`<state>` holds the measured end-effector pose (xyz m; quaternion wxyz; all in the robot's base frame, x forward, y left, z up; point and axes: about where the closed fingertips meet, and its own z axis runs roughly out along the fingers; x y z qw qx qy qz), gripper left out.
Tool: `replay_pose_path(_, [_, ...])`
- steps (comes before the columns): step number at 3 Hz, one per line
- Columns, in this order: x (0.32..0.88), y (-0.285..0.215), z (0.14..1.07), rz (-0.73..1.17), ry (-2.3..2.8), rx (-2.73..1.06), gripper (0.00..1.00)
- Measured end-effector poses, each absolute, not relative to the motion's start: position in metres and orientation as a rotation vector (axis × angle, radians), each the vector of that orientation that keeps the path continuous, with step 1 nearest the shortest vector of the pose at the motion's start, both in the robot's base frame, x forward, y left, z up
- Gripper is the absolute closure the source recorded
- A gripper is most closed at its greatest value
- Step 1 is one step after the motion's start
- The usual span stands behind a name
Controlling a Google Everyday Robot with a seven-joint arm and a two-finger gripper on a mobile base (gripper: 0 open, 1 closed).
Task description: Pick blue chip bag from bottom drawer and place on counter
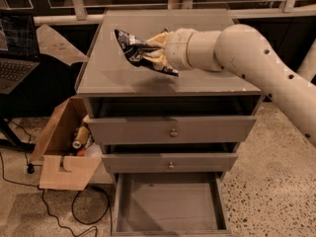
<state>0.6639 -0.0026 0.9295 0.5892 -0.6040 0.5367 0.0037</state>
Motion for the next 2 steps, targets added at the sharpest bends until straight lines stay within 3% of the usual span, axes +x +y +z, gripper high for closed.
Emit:
replay_pose_path(1, [0.6725,-0.0066,0.9155,-0.041,1.309,-1.415,1.0])
replay_pose_path(2, [0.6744,-0.0094,0.9124,-0.046,1.324,-1.412,0.85])
